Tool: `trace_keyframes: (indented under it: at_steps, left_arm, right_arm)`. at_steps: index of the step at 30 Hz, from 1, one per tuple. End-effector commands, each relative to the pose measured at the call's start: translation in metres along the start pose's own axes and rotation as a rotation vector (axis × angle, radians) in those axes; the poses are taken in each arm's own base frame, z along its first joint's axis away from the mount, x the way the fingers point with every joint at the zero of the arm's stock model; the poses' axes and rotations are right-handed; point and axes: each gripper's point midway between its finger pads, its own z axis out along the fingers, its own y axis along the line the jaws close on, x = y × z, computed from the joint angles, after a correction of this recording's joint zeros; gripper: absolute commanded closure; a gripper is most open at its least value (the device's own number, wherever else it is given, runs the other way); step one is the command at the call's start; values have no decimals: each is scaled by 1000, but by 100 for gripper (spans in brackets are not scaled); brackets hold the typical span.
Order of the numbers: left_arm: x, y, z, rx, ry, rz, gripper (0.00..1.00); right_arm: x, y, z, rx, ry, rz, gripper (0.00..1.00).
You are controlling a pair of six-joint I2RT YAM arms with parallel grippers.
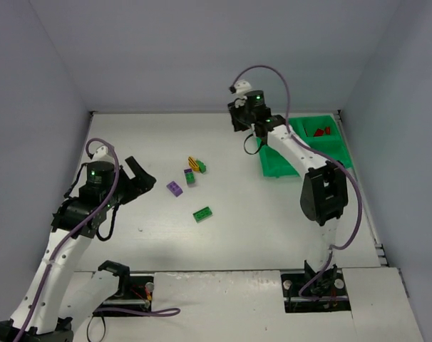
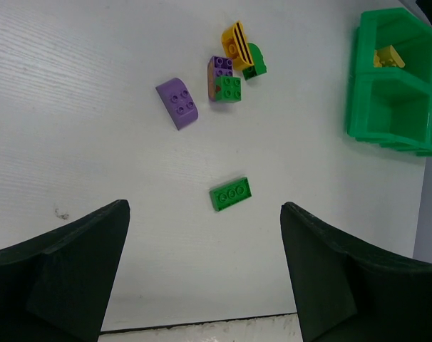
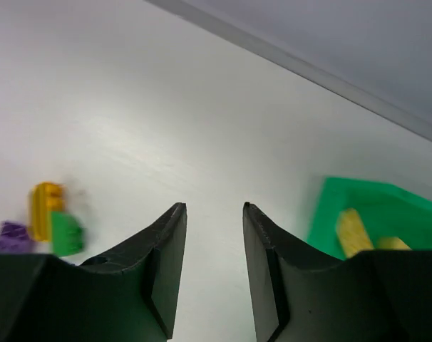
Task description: Sort the legos into containers by color
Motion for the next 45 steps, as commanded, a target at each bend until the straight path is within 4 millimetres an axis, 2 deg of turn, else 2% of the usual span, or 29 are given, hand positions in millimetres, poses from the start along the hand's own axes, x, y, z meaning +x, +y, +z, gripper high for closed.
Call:
trace_keyframes:
  at_steps: [1,2,4,5,7,8,11,12,13,15,16,18,19,23,28,29,32,34,36,37,41,42,44,45]
  left_arm:
    - [-11,-12,-1,48,-39,-15,20]
    - [-11,-12,-1,49,-40,-15,20]
    - [-10,-11,-4,50,-41,-15,20]
    - [-10,-11,-6,50,-41,-15,20]
    - [-8,-8,-10,44,-40,-18,20]
    - [-5,-6,-11,38,-33,-17,20]
    - [-1,-4,-18,39,-29,-27,20]
    - [0,-3,-19,39,-28,-30,20]
    - [1,-2,-21,38,-27,-35,20]
    - [4,1,-25,32,-24,-40,20]
    - [5,3,-26,27,-21,-40,20]
    - [8,6,-32,20,-20,-43,20]
    - [9,7,-33,17,-19,-43,20]
    - [11,12,-39,7,-24,-46,20]
    - [14,13,-37,2,-14,-47,20]
    - [13,12,-36,7,-13,-45,20]
    - [14,9,-32,18,-2,-47,20]
    - [13,5,-30,29,2,-47,20]
    - [13,3,-28,35,4,-45,20]
    - [12,3,-27,38,4,-46,20]
    - [9,2,-26,39,-9,-44,20]
    - [8,2,-26,39,-12,-41,20]
    - [6,2,-26,38,-22,-42,20]
    - [6,2,-27,39,-26,-39,20]
  right_arm:
    - [-33,73,-11,-164,-95,-109,66]
    - [-31,97,-11,-206,-78,-138,64]
    - [-14,123,2,-254,-36,-166,56]
    - [-10,144,8,-284,-30,-189,55]
    - [-5,161,14,-302,-20,-221,51]
    - [-4,175,21,-320,-23,-240,50]
    - [2,195,37,-340,-15,-259,49]
    - [5,198,40,-340,-6,-262,49]
    - [16,201,51,-340,15,-267,49]
    - [15,209,55,-341,11,-277,49]
    - [24,210,63,-334,27,-282,48]
    - [29,214,67,-332,37,-290,48]
    - [39,214,72,-331,59,-293,48]
    - [58,217,75,-337,102,-289,50]
    - [65,223,68,-347,118,-296,64]
    - [64,222,67,-345,118,-294,72]
    - [63,217,63,-332,121,-287,84]
    - [59,214,59,-328,117,-284,85]
    - [58,212,54,-320,117,-282,82]
    - [49,211,48,-321,100,-281,79]
    - [30,222,25,-368,62,-283,45]
    - [21,227,16,-385,43,-276,43]
    - [17,236,7,-412,29,-278,41]
    - [17,247,0,-429,23,-289,40]
